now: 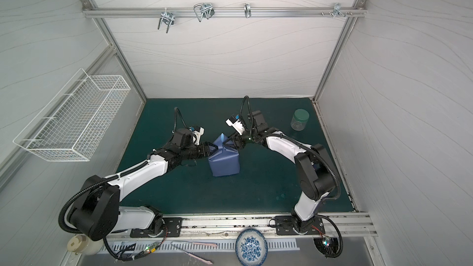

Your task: Wrap the gift box in paper

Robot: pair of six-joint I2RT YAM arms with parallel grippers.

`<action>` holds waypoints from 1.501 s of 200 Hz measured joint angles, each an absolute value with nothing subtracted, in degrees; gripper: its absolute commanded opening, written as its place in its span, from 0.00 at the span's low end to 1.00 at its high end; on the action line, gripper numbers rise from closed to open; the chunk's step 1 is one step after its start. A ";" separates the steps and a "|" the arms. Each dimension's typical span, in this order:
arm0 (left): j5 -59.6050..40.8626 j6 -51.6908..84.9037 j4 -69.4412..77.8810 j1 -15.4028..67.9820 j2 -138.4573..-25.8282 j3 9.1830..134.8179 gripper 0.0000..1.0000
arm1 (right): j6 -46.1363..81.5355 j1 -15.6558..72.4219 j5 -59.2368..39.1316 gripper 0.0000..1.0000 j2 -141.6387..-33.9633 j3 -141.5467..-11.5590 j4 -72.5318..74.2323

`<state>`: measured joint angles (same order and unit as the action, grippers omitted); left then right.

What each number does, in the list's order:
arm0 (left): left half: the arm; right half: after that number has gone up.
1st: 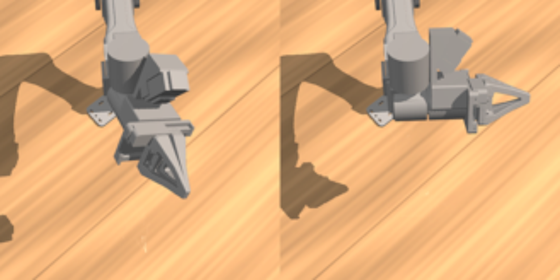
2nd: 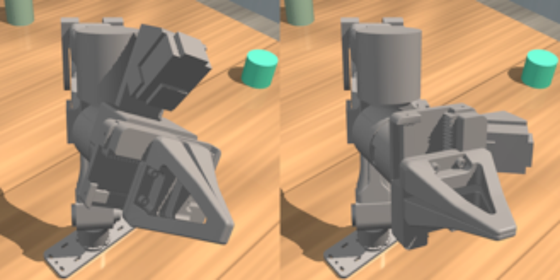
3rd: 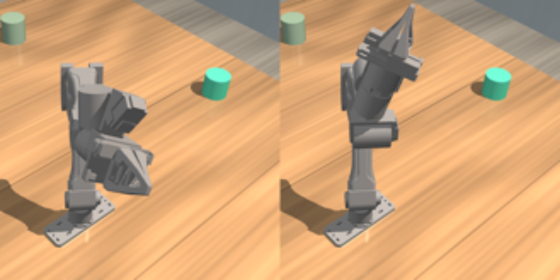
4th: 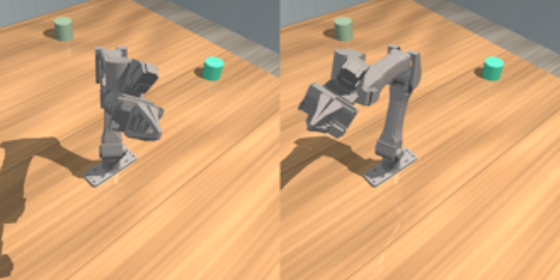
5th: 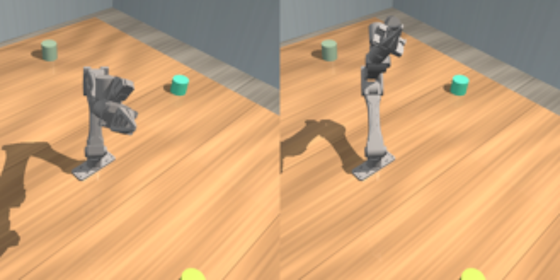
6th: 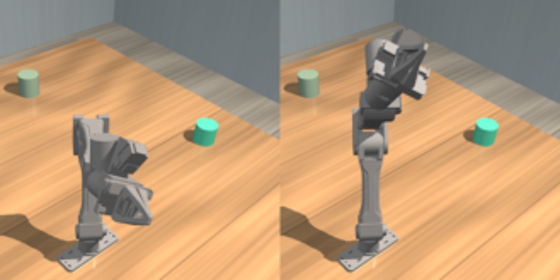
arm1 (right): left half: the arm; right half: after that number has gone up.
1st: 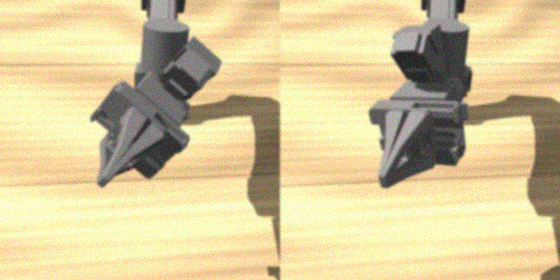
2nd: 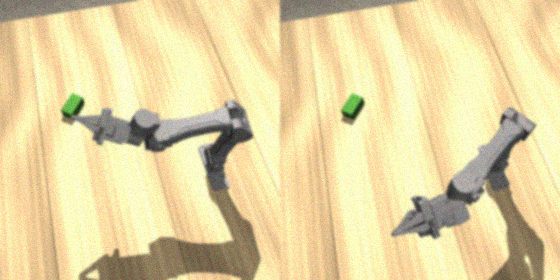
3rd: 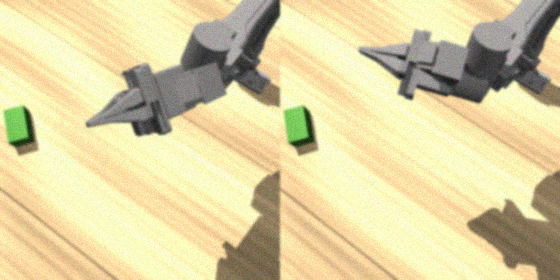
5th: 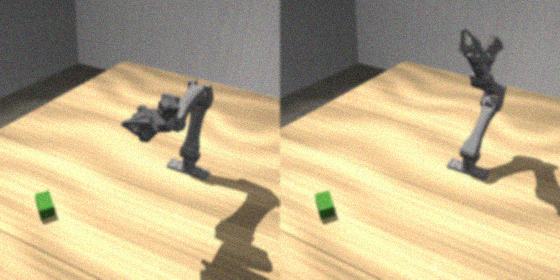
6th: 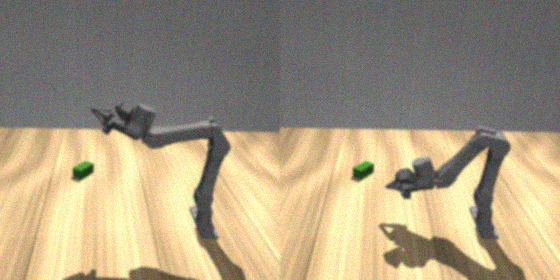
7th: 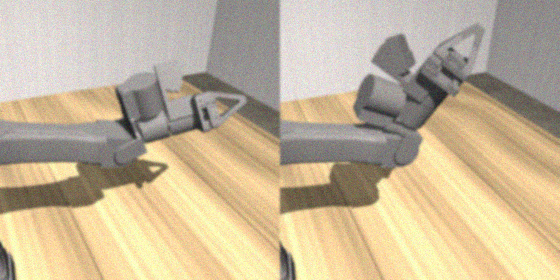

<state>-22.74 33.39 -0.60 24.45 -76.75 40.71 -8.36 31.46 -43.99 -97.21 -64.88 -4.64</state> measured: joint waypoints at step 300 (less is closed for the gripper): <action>-23.77 -14.44 -26.35 17.58 -61.45 54.61 0.88 | -17.58 32.45 -42.02 0.00 -94.98 -58.15 -0.80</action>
